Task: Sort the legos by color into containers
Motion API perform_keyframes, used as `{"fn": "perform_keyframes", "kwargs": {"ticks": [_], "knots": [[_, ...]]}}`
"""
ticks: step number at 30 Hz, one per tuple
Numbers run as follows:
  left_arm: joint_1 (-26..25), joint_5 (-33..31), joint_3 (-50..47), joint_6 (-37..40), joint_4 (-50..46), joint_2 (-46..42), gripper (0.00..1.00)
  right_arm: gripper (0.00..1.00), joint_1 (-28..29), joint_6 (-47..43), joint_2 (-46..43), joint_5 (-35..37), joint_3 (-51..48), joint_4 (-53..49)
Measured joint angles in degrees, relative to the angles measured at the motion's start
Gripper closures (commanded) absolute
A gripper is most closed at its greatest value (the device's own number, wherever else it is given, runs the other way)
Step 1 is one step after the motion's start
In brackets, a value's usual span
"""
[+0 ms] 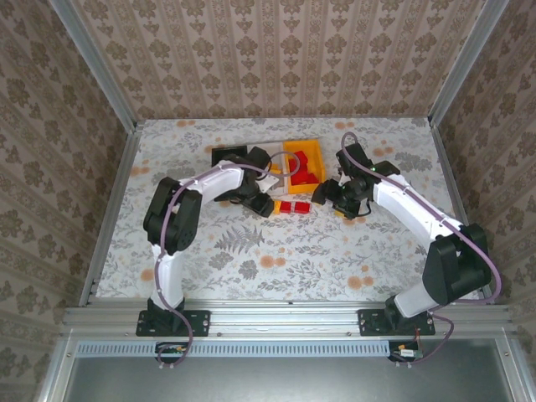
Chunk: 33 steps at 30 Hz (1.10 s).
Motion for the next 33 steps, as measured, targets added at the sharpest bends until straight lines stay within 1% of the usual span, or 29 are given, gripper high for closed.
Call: {"fn": "perform_keyframes", "kwargs": {"ticks": [7, 11, 15, 19, 26, 30, 33], "knots": [[0.0, 1.18, 0.39, -0.02, -0.87, 0.55, 0.75, 0.29, 0.0, 0.02, 0.04, -0.02, 0.0, 0.04], [0.0, 1.22, 0.22, -0.09, -0.87, 0.33, 0.77, 0.29, 0.0, 0.04, 0.37, -0.04, 0.02, 0.11], [0.0, 1.2, -2.23, -0.26, -0.87, -1.38, 0.79, 0.3, 0.0, 0.22, 1.92, -0.44, 0.02, 0.72], [0.0, 1.18, -6.51, -1.7, -0.94, -4.85, 0.86, 0.3, 0.02, 0.44, 4.5, -1.27, 0.02, 2.05], [0.0, 1.2, -14.05, -6.34, -0.98, -14.21, 0.86, 0.3, 1.55, 0.87, 9.03, -2.64, 0.31, 4.5], [0.57, 1.64, -14.78, -8.52, -1.53, -19.15, 0.85, 0.3, 3.34, 1.07, 11.43, -2.89, 1.64, 5.16], [2.73, 3.41, -14.6, -10.32, -1.64, -22.45, 0.85, 0.3, 4.55, 1.29, 12.52, -3.06, 2.54, 5.68]]}}
